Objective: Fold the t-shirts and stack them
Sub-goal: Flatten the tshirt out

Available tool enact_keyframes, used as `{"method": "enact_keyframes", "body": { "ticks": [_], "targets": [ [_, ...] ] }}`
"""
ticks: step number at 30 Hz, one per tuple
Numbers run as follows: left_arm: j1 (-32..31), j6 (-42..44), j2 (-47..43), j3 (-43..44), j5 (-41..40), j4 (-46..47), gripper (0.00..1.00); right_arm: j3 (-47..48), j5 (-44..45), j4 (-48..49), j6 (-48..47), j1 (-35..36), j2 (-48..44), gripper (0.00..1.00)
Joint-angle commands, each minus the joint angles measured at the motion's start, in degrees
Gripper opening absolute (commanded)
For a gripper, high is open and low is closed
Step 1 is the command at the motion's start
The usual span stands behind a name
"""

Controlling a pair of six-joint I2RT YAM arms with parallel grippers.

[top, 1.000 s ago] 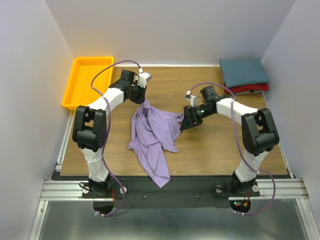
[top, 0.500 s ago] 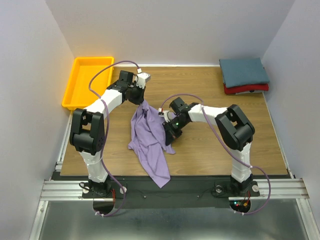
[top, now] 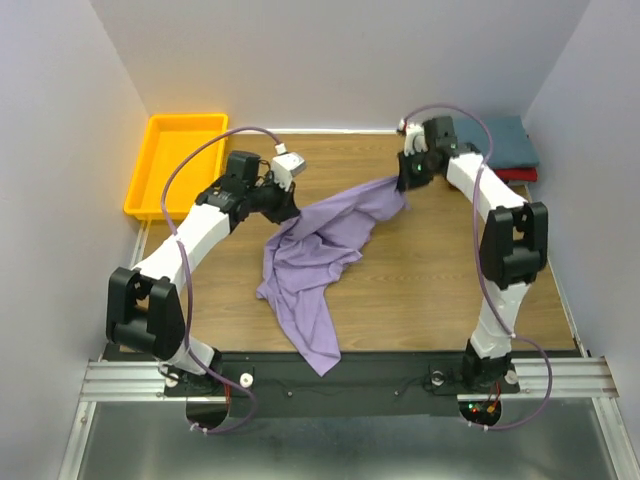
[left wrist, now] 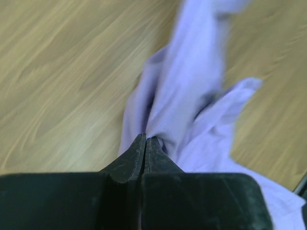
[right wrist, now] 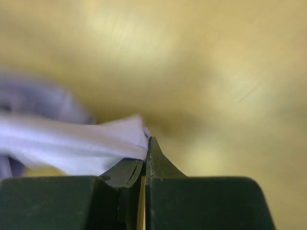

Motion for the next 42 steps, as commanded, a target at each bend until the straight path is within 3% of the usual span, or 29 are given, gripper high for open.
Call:
{"method": "enact_keyframes", "body": {
  "ticks": [1,6,9,12,13,16,22,24,26,27,28,30,31,34,38,42],
  "targets": [
    [-2.9,-2.0,-2.5,1.7,5.6,1.5,0.00,20.1,11.0,2.8,-1.4,-2.1,9.7,0.01],
    [-13.4,-8.6,4.1,11.5,8.7,5.4,0.00,47.2,14.6,4.4,6.3,-2.1,27.1,0.01],
    [-15.4,-15.9,10.0,17.1,8.7,11.9,0.00,54.9,15.3,6.6,7.8,-1.8,30.8,0.01],
    [-13.2,-21.2,17.2,22.9,3.9,14.1,0.00,51.0,13.4,7.9,5.2,-1.8,28.7,0.37],
    [-12.3,-21.9,18.9,26.3,0.8,14.1,0.00,48.5,13.4,7.7,3.9,-1.8,27.4,0.62],
    [-8.9,-23.7,26.0,31.4,-3.1,15.0,0.00,36.1,13.1,7.7,0.3,-1.8,18.5,0.84],
    [-7.9,-25.9,33.3,38.4,-2.3,17.9,0.00,10.8,8.9,6.3,-1.8,-1.8,0.7,0.85],
    [-7.8,-27.0,34.7,38.9,-2.9,18.9,0.00,5.3,0.7,4.9,-1.3,-1.8,-6.6,0.81],
    [-7.5,-26.8,35.4,39.7,-5.9,18.6,0.00,-2.9,-9.9,2.6,-1.0,-0.5,-10.9,0.70],
    [-6.6,-26.8,36.0,40.0,-6.3,18.5,0.16,-5.8,-12.0,2.2,-1.1,0.8,-14.4,0.66],
    [-6.2,-26.7,36.2,40.4,-6.0,17.5,0.27,-8.0,-12.3,1.8,-1.2,5.6,-16.1,0.58],
    [-4.2,-25.7,35.2,40.9,-4.6,15.3,0.48,-13.2,-9.4,1.6,-2.0,11.8,-18.7,0.54],
    [-3.6,-24.9,34.2,40.4,-3.1,14.6,0.53,-14.3,-8.0,1.6,-2.3,18.0,-18.9,0.52],
    [-0.6,-20.0,28.6,35.0,-2.4,9.6,0.57,-16.1,-5.9,1.4,-1.3,26.1,-16.3,0.56],
    [4.6,-15.0,17.2,22.0,-0.9,7.5,0.57,-15.5,-0.5,2.1,-2.7,34.2,-11.3,0.62],
    [10.0,-12.3,11.2,12.3,1.2,4.6,0.57,-11.8,2.6,2.3,0.2,38.6,-4.4,0.62]
  ]
}}
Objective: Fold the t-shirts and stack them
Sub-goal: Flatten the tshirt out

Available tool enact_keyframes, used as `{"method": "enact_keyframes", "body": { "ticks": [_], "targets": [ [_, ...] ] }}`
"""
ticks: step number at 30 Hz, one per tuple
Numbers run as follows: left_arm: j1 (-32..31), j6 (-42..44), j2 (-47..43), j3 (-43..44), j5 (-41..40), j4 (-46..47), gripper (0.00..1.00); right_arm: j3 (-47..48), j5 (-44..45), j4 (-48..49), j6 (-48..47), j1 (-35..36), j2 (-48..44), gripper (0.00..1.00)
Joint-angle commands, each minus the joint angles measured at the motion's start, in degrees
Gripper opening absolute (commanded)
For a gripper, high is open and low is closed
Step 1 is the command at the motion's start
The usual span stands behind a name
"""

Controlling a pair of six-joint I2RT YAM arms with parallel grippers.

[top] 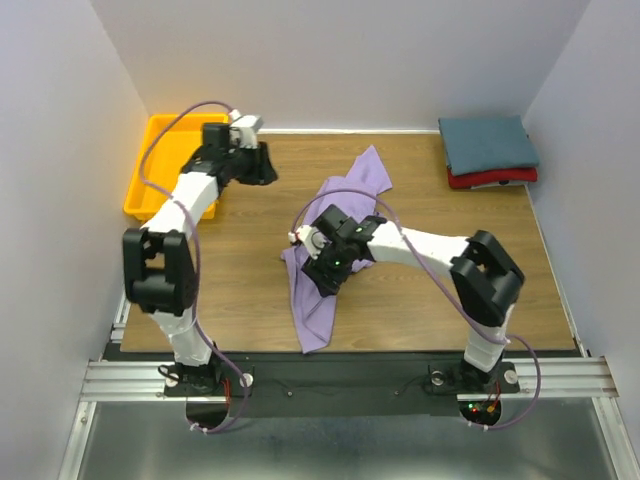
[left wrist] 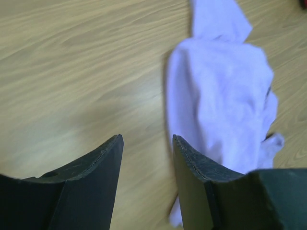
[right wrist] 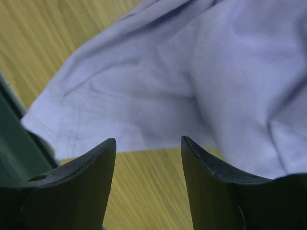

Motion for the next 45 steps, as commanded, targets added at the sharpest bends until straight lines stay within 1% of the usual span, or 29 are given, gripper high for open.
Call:
{"method": "enact_keyframes", "body": {
  "ticks": [1,4,7,8,9,10,12,13,14,16,19,23,26,28,29,31,32,33,34,35,36,37,38,39,41,42,43,44,45],
  "targets": [
    [4.6,6.6,-10.1,-9.3,3.4,-3.2,0.57,4.2,5.0,0.2,1.8,3.2,4.5,0.63],
    [5.2,8.8,-13.0,-15.8,3.7,-3.2,0.57,4.6,6.6,0.7,1.8,4.5,6.6,0.70],
    [5.2,10.2,-15.3,-19.0,3.6,-3.4,0.57,5.0,8.1,1.2,2.1,4.8,9.7,0.70],
    [5.2,10.6,-15.4,-20.7,3.0,-3.6,0.57,5.2,8.7,1.5,2.6,4.8,10.7,0.64],
    [5.2,10.7,-15.5,-21.5,2.8,-3.8,0.57,5.3,8.9,1.6,2.8,4.8,11.1,0.55],
    [5.1,10.9,-15.4,-23.3,3.1,-3.9,0.56,5.3,9.2,1.6,3.1,4.8,11.1,0.33],
    [4.5,11.8,-15.2,-24.7,3.1,-4.4,0.51,4.9,11.0,1.5,3.2,4.8,10.5,0.16],
    [3.3,12.3,-15.0,-25.8,3.3,-5.1,0.49,4.5,11.6,1.5,3.2,4.8,8.4,0.03],
    [2.5,12.8,-14.7,-26.3,3.3,-5.4,0.48,4.1,12.4,1.5,3.2,4.7,6.9,0.01],
    [0.6,13.6,-13.7,-27.3,3.2,-5.9,0.47,2.3,14.2,1.5,3.0,4.3,3.8,0.01],
    [-4.8,14.3,-11.6,-27.7,2.4,-6.0,0.53,0.3,15.7,1.5,1.8,3.3,-4.1,0.01],
    [-8.8,13.2,-8.5,-27.1,3.9,-4.2,0.56,-2.4,16.3,1.3,1.0,1.6,-8.4,0.01],
    [-10.3,12.6,-5.8,-25.4,6.3,-3.5,0.56,-4.1,15.4,1.1,1.6,0.1,-9.6,0.01],
    [-11.8,12.4,-2.4,-24.3,5.7,-3.8,0.56,-4.8,14.8,1.0,2.3,-1.0,-10.8,0.00],
    [-12.1,12.1,-0.2,-22.7,4.0,-4.3,0.36,-5.3,14.6,0.8,2.7,-2.4,-11.8,0.01],
    [-11.3,12.8,1.2,-20.4,1.2,-6.7,0.07,-6.0,15.1,-0.1,2.4,-5.6,-13.4,0.01],
    [-10.3,12.9,0.6,-20.0,0.1,-7.2,0.00,-6.6,15.6,-0.6,2.2,-6.9,-14.2,0.01],
    [-7.8,13.4,-0.2,-19.6,-0.4,-8.1,0.00,-7.5,15.9,-1.3,1.4,-10.3,-16.4,0.01],
    [-7.8,14.0,-1.3,-19.6,-0.4,-8.6,0.00,-8.2,15.8,-1.4,1.4,-10.4,-16.4,0.01],
    [-4.8,16.0,-3.5,-19.0,-0.1,-9.4,0.00,-9.2,15.7,-2.1,0.3,-14.4,-18.4,0.00],
    [-3.9,16.0,-4.7,-18.6,0.2,-10.6,0.00,-9.2,15.7,-2.4,-0.5,-16.2,-19.2,0.01],
    [-3.2,19.4,-6.0,-18.3,0.7,-13.7,0.00,-10.0,15.8,-2.7,-1.1,-19.6,-19.7,0.01],
    [-3.2,21.0,-7.6,-18.3,0.3,-15.0,0.00,-10.4,15.9,-3.2,-2.0,-21.0,-20.7,0.01],
    [-3.5,24.2,-11.3,-18.7,0.2,-17.3,0.00,-10.9,15.5,-3.6,-2.6,-22.2,-20.8,0.01],
    [-5.5,26.5,-15.4,-21.0,-0.9,-19.1,0.00,-11.3,15.4,-4.2,-3.2,-25.1,-21.3,0.00],
    [-6.5,28.4,-19.1,-21.8,-1.0,-20.3,0.00,-11.3,14.7,-4.5,-3.3,-25.7,-21.3,0.01],
    [-7.7,31.8,-20.9,-22.5,-1.0,-23.5,0.00,-11.4,14.5,-5.1,-3.3,-27.1,-21.4,0.01],
    [-10.7,33.1,-22.9,-24.8,-1.3,-24.5,0.00,-11.5,14.5,-5.5,-3.5,-27.5,-21.5,0.00],
    [-12.3,34.4,-26.9,-26.2,-1.2,-26.8,0.00,-11.7,14.4,-5.7,-3.8,-28.0,-21.7,0.01]
  ]
}}
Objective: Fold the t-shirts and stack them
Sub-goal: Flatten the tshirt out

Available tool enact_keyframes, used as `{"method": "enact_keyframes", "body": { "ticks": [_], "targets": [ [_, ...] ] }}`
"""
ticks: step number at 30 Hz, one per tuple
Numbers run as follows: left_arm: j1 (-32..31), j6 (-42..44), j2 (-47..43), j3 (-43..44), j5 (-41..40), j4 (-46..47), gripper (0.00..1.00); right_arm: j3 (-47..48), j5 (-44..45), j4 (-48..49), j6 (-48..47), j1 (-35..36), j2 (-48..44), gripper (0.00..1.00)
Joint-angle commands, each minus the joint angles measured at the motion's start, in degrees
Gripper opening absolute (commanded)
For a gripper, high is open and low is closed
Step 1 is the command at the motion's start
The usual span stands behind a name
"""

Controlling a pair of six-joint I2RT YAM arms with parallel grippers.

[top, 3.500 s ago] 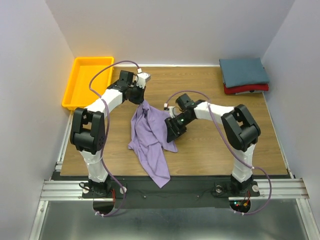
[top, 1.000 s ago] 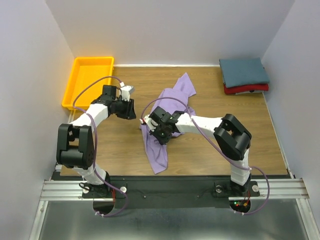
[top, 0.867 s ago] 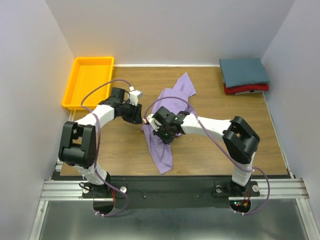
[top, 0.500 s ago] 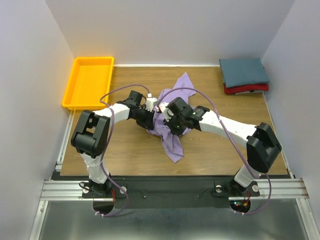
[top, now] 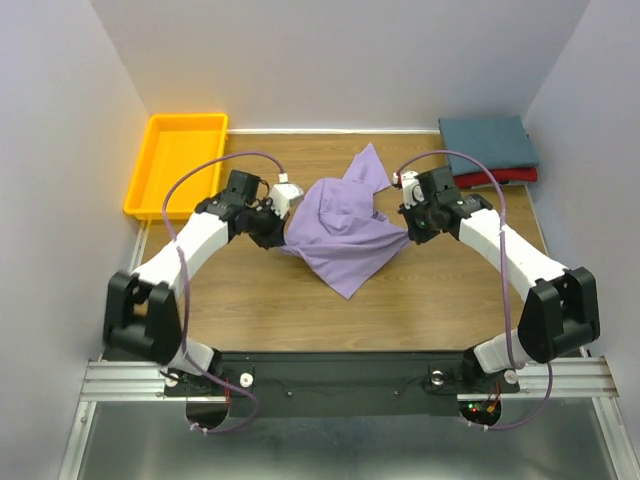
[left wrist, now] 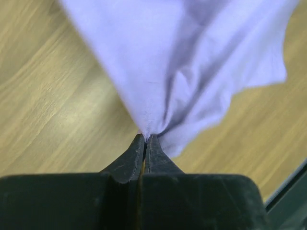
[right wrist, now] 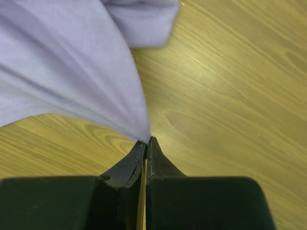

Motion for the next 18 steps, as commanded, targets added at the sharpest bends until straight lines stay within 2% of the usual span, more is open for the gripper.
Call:
{"method": "enact_keyframes", "body": {
  "ticks": [1,2,5,9,10,11,12,14,16,17,18],
  "targets": [
    [-8.4,14.2,-12.6,-5.5,-0.6,-11.8,0.00,-1.2,0.3,-3.6,-2.7,-2.3,-1.7,0.01],
    [-13.5,15.2,-15.9,-7.8,-1.5,-13.1,0.00,-1.9,0.1,-3.8,-3.4,-3.0,-2.2,0.01],
    [-22.2,18.6,-19.3,-11.2,-4.2,-16.9,0.00,-3.3,-0.4,-4.8,-5.3,-5.9,-2.7,0.01],
    [-34.1,20.3,-19.7,-10.7,-3.2,-22.1,0.00,-4.3,-1.1,-6.8,-10.1,-9.8,-2.8,0.00],
    [-39.0,20.5,-19.1,-10.2,-2.3,-23.0,0.01,-4.6,-0.8,-7.2,-11.3,-11.2,-2.8,0.01],
    [-41.0,20.6,-18.5,-8.8,-1.7,-23.6,0.06,-4.9,-0.7,-7.3,-12.3,-12.3,-2.8,0.00],
    [-42.1,20.3,-17.0,-7.7,-1.2,-24.3,0.22,-5.1,-1.0,-7.5,-14.2,-13.3,-2.6,0.01],
    [-41.7,18.5,-15.7,-3.9,-1.1,-23.0,0.34,-5.5,-0.6,-8.4,-17.2,-15.0,-2.6,0.01],
    [-37.2,16.8,-14.2,-1.3,-2.6,-18.2,0.44,-6.3,0.6,-8.5,-18.8,-16.0,-2.8,0.00],
    [-33.4,16.7,-13.4,2.3,-0.4,-16.6,0.48,-7.1,0.8,-8.7,-19.6,-16.2,-2.9,0.01],
    [-24.2,16.7,-9.9,4.8,1.5,-15.4,0.52,-7.4,1.2,-8.8,-21.0,-16.2,-3.1,0.01]
  ]
}}
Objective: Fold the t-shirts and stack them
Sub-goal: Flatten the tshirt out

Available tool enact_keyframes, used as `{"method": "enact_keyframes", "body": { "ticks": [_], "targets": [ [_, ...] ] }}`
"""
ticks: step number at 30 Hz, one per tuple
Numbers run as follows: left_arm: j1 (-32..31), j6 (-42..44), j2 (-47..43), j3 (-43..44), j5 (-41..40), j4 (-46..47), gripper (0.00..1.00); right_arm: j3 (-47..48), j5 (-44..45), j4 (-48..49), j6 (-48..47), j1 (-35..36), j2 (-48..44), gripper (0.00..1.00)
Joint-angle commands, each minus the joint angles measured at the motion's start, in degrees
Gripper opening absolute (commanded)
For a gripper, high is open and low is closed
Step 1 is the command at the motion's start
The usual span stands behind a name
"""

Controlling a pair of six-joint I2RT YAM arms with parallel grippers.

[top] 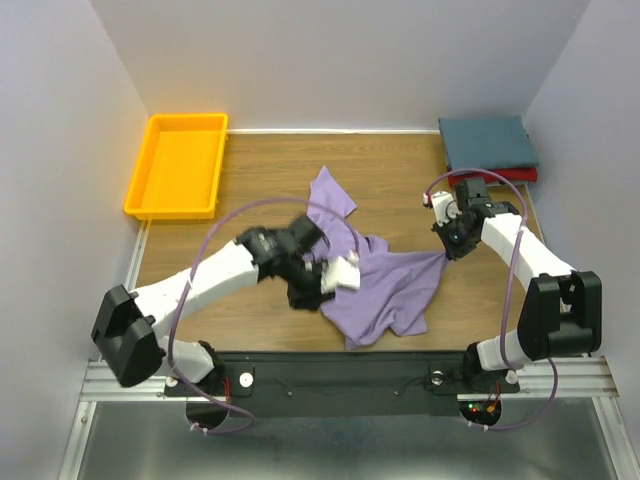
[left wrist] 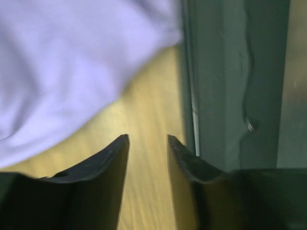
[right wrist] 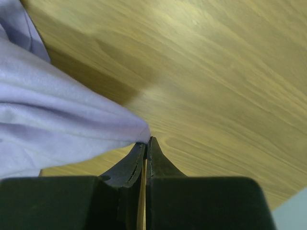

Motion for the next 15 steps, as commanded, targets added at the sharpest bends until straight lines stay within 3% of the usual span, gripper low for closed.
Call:
{"method": "enact_keyframes", "body": {
  "ticks": [1,3,6,10,11,13,15],
  "targets": [
    [18.2,-2.4,6.5,12.0,4.6,6.4,0.52,-1.7,2.5,-1.1,-6.9,-1.1,-2.5,0.01],
    [25.4,-6.9,12.5,21.1,4.6,9.9,0.55,-2.1,2.6,-1.0,-7.6,-1.2,-1.8,0.01],
    [30.6,-14.0,26.4,32.7,1.0,17.2,0.59,-0.3,2.8,-1.0,-7.4,-1.2,0.0,0.01],
    [33.0,-18.8,40.7,47.9,-5.2,21.5,0.61,2.6,2.8,-1.0,-7.1,-1.7,1.8,0.01],
    [33.3,-19.5,46.6,55.5,-5.7,20.4,0.61,3.3,2.7,-1.0,-6.9,-1.8,2.0,0.01],
    [34.2,-21.0,51.4,61.5,-6.3,19.7,0.70,4.4,2.3,-1.1,-6.9,-1.8,2.9,0.01],
    [34.5,-21.8,56.5,67.4,-6.2,20.1,0.71,4.9,2.1,-1.1,-6.9,-1.9,3.2,0.01]
  ]
}}
